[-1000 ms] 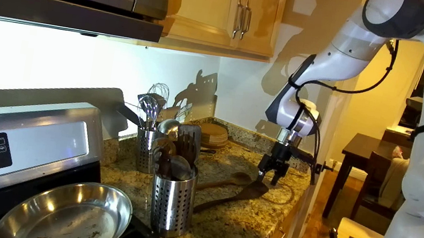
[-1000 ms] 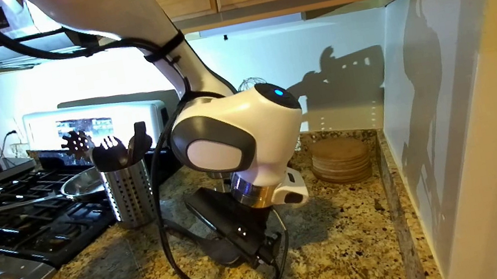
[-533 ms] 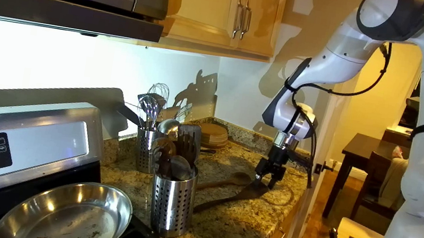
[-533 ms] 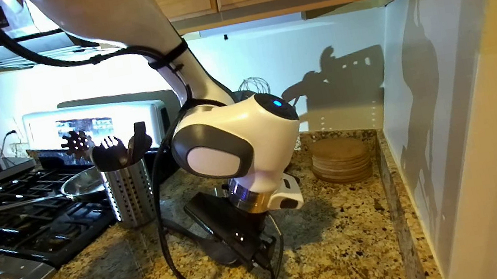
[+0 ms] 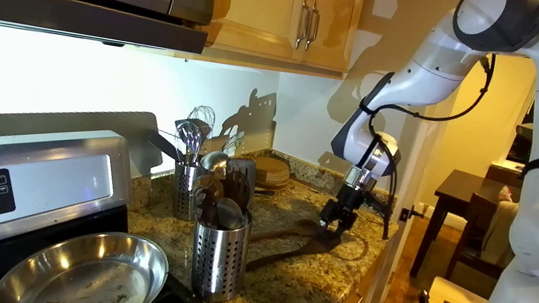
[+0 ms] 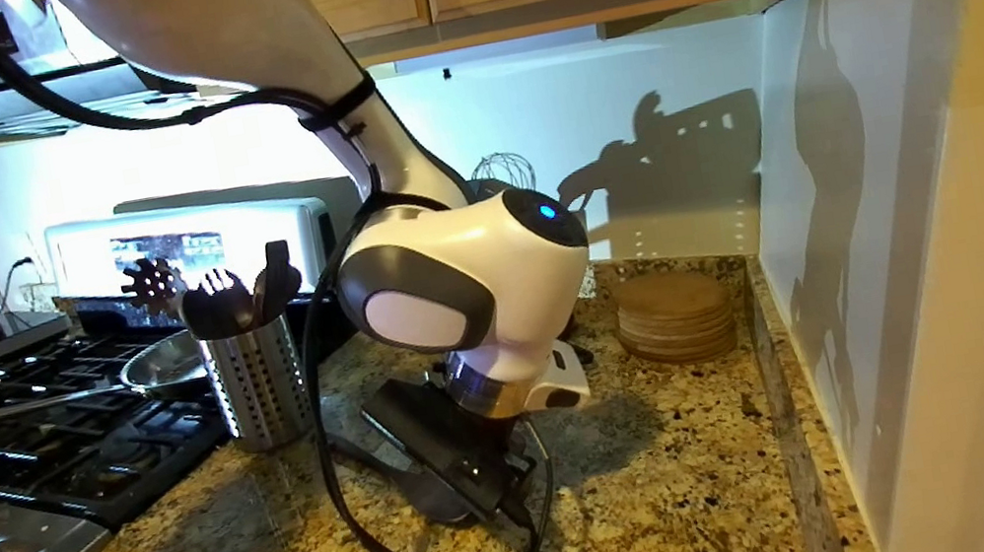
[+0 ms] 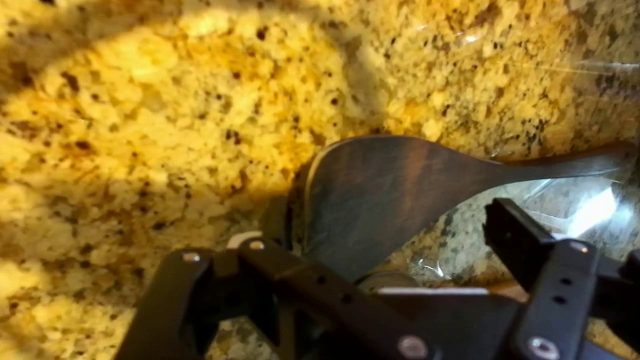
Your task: Place the wooden spatula in the cutlery holder at the front of the countertop
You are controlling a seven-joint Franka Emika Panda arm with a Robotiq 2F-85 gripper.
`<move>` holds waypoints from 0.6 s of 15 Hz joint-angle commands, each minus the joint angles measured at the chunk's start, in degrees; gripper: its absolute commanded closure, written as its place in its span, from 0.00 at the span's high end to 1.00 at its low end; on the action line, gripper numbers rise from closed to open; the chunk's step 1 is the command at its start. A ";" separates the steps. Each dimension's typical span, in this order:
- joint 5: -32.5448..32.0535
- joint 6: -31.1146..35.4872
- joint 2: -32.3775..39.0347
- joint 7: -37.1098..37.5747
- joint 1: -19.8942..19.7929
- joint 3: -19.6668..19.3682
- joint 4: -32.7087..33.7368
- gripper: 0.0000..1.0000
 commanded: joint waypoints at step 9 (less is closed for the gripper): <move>4.91 -5.42 2.26 -6.53 -2.86 -0.49 1.44 0.74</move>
